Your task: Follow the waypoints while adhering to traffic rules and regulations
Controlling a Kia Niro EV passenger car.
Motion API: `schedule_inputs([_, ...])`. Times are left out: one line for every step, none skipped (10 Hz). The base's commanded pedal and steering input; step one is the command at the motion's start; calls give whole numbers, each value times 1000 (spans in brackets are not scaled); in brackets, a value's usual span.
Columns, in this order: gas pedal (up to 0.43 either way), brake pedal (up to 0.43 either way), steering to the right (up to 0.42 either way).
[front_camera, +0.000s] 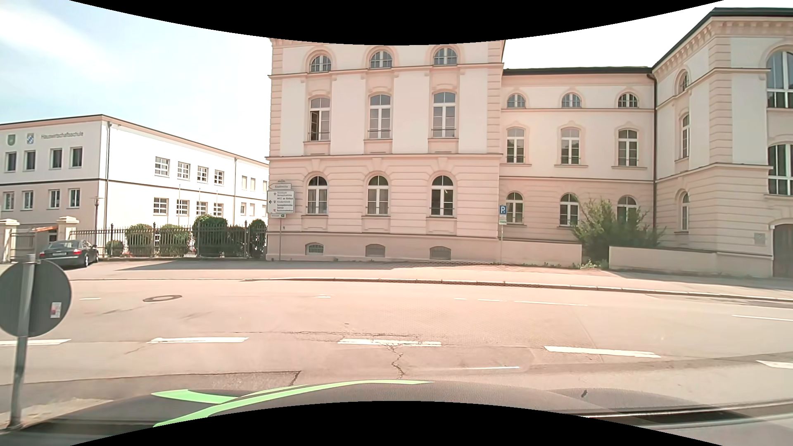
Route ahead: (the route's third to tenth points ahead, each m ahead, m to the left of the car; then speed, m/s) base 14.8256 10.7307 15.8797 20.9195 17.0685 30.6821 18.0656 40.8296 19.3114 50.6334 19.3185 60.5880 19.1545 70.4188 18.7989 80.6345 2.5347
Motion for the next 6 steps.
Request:
schedule_inputs([0, 195, -26])
schedule_inputs([0, 213, -32])
schedule_inputs([0, 220, -38])
schedule_inputs([0, 220, -42])
schedule_inputs([0, 220, -44])
schedule_inputs([0, 232, -47])
